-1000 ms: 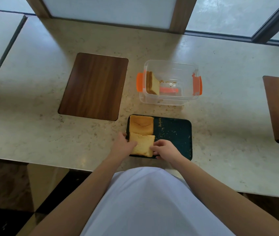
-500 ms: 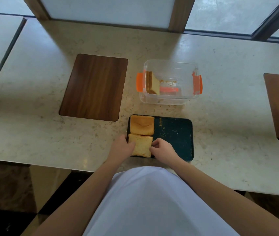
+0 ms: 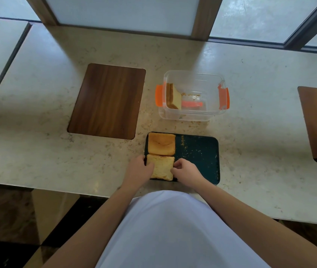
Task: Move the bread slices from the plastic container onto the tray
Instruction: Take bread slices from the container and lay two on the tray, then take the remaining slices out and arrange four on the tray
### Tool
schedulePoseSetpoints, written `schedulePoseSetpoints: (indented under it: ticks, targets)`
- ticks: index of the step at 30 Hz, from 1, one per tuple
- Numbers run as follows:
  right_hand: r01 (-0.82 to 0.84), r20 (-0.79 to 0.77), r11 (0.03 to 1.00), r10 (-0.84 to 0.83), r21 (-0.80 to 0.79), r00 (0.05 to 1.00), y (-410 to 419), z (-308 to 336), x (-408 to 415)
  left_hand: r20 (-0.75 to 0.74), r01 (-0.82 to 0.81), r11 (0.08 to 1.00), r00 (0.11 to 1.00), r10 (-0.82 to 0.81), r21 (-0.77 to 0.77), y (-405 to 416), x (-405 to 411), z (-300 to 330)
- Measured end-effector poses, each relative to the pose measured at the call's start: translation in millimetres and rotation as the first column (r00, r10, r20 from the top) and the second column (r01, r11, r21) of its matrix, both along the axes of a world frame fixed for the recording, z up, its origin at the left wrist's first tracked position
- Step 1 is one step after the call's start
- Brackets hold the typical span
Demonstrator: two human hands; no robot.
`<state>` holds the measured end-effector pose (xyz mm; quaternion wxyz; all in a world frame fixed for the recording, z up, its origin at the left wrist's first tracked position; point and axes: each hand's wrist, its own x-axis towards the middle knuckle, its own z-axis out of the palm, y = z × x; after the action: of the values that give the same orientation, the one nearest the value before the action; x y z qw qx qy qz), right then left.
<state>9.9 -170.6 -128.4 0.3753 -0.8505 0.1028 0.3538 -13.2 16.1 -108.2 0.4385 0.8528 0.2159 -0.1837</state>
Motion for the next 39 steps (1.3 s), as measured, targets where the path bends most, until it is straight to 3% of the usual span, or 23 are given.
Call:
schedulePoseSetpoints:
  ticks: [3,7,10,12,15,17,19,29,35,39]
  targets:
    - [0.051,0.096,0.999,-0.049,-0.012,0.994,-2.8,2.3,0.1,0.065,0.039,0.999,0.997,-0.041,0.035,1.8,-0.9,1.1]
    - [0.031,0.159,1.000,-0.029,-0.007,0.987,-1.8,6.1,6.0,0.222,0.263,0.930,0.921,-0.321,0.255,5.7,-4.6,-0.9]
    - [-0.030,0.164,0.999,0.032,-0.012,0.986,3.9,6.5,10.0,0.207,0.447,0.828,0.823,-0.529,0.337,3.2,-4.7,-2.4]
    - [-0.030,0.173,0.999,0.032,-0.017,0.984,7.2,4.4,10.4,0.196,0.498,0.799,0.793,-0.577,0.337,0.3,-4.4,-2.2]
    - [0.068,0.182,0.998,-0.065,-0.009,0.981,8.0,2.8,14.4,0.193,0.399,0.891,0.877,-0.440,0.217,-5.8,-1.3,3.5]
    - [0.174,0.096,0.984,-0.177,0.039,0.980,8.3,2.6,21.9,0.172,0.236,0.970,0.955,-0.243,0.060,-8.3,5.4,8.3]
    - [0.257,-0.004,0.963,-0.257,0.087,0.966,11.0,3.1,29.2,0.170,0.140,0.989,0.976,-0.133,-0.034,-9.5,13.1,12.5]
    - [0.252,-0.052,0.964,-0.248,0.085,0.967,21.4,3.2,38.1,0.044,0.328,0.938,0.941,-0.335,0.107,-12.5,17.4,8.5]
    - [0.152,0.035,0.988,-0.153,0.033,0.988,21.4,3.1,37.0,-0.008,0.350,0.928,0.936,-0.352,0.125,-15.3,17.1,7.1]
    - [0.154,0.068,0.988,-0.154,0.004,0.986,15.5,11.2,40.7,0.080,0.254,0.966,0.963,-0.258,0.055,-22.0,23.9,19.4]
